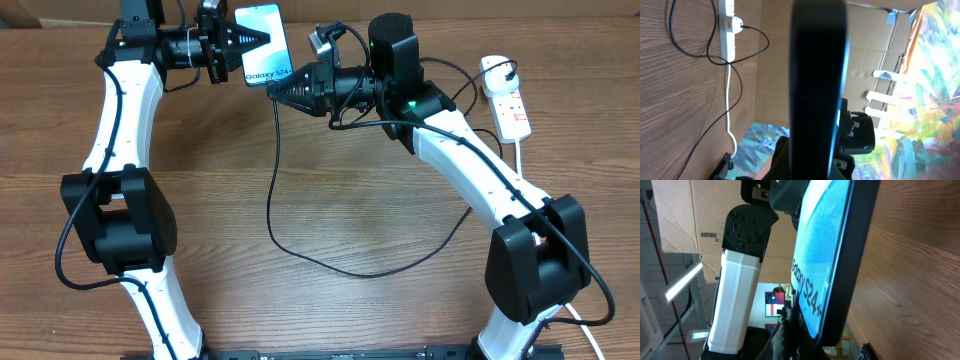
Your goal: Plug charger to phone and switch on socket
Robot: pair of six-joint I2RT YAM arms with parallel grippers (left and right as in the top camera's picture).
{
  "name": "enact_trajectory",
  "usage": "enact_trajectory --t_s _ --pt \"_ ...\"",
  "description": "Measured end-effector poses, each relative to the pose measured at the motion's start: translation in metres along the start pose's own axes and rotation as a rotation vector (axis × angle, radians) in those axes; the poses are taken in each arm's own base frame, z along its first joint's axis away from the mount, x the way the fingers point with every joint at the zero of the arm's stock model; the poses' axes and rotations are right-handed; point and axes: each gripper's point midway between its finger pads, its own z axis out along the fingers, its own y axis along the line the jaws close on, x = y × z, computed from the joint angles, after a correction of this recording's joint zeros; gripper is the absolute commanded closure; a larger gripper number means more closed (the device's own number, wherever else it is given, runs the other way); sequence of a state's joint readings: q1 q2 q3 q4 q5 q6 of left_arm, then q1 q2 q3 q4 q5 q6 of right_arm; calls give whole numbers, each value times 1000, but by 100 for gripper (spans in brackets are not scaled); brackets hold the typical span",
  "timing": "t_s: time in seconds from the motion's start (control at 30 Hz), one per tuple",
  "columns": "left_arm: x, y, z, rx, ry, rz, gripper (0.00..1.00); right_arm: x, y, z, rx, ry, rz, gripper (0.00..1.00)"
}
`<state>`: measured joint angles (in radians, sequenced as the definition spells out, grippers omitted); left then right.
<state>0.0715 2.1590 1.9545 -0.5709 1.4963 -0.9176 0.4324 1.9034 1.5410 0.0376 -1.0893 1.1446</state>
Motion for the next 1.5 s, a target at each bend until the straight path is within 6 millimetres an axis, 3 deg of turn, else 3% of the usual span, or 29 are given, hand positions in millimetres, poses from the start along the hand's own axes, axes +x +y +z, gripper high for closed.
enact_trajectory --t_s 0.63,1.5 --pt "-8 1 -17 0 -42 -25 96 7 2 0 -12 39 15 96" --pt "-1 0 -1 -2 -4 -23 96 9 0 1 -9 48 28 96"
